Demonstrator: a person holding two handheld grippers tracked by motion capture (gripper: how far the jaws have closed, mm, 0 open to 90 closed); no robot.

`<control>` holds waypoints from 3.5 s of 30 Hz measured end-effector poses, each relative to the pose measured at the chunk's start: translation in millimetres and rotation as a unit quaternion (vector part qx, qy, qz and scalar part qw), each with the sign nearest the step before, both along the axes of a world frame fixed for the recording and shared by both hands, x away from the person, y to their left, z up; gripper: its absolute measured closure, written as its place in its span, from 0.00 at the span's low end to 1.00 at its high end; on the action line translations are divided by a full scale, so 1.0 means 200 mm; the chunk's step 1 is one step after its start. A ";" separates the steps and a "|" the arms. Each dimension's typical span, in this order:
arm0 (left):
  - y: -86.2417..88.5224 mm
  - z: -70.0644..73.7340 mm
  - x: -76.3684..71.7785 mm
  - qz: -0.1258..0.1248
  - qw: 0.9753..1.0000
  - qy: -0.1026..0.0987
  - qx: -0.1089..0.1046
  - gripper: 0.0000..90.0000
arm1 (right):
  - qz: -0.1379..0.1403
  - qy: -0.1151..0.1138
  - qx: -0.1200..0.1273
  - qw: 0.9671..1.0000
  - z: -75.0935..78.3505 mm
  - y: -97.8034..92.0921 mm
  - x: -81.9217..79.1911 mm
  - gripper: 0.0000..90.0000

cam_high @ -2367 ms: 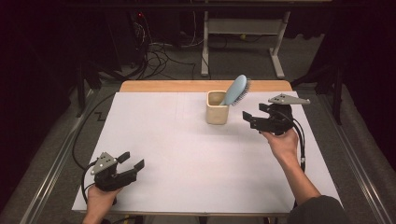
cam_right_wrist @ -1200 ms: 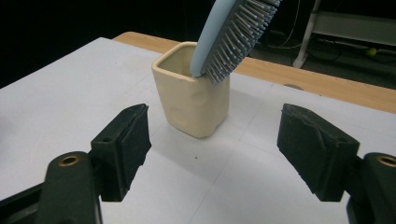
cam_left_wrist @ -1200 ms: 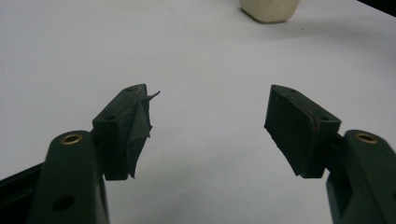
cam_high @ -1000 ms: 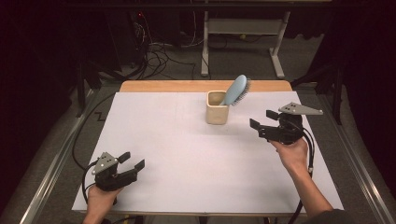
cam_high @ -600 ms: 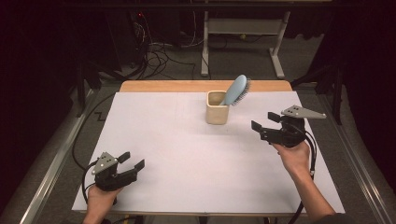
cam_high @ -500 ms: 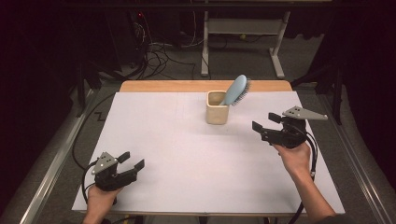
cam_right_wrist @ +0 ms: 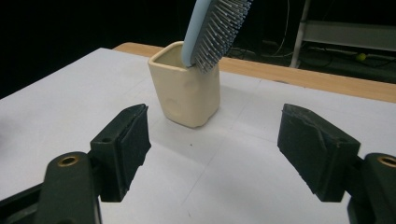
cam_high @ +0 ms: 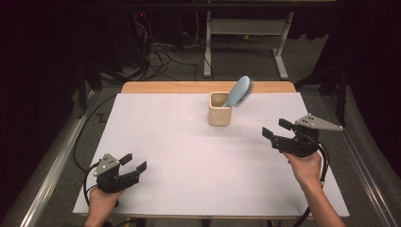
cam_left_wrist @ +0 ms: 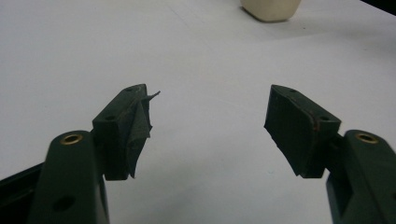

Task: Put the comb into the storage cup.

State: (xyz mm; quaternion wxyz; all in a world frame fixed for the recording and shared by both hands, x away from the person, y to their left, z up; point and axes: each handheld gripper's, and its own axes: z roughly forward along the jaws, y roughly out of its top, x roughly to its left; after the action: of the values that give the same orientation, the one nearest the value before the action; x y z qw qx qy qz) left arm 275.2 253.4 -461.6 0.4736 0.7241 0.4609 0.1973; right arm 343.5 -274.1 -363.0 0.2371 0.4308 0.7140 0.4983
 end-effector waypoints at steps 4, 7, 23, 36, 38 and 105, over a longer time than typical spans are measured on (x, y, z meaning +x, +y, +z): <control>0.00 0.00 0.00 0.001 1.000 0.000 -0.001 0.35 | 0.000 0.001 0.004 1.000 -0.01 -0.01 -0.02 0.29; 0.00 0.00 0.00 0.001 1.000 0.000 0.000 0.35 | -0.002 0.000 0.007 1.000 -0.02 -0.03 -0.04 0.29; 0.00 0.00 0.00 0.002 1.000 -0.001 0.000 0.35 | -0.014 -0.002 0.027 1.000 -0.06 -0.11 -0.10 0.29; 0.00 0.00 -0.01 0.002 1.000 0.001 -0.001 0.35 | -0.021 -0.007 0.031 0.999 -0.09 -0.14 -0.14 0.30; 0.00 0.00 -0.01 0.001 1.000 0.000 -0.001 0.35 | -0.023 -0.007 0.032 0.999 -0.10 -0.15 -0.15 0.30; 0.01 0.00 -0.01 0.008 1.000 0.001 -0.003 0.35 | -0.045 0.007 0.019 0.999 -0.32 -0.16 -0.24 0.29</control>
State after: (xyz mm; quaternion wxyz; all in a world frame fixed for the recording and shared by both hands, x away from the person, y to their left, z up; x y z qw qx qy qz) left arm 273.3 254.6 -461.1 0.4736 0.7193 0.4674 0.1995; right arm 295.9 -306.7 -426.7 0.2465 0.4702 0.6859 0.4976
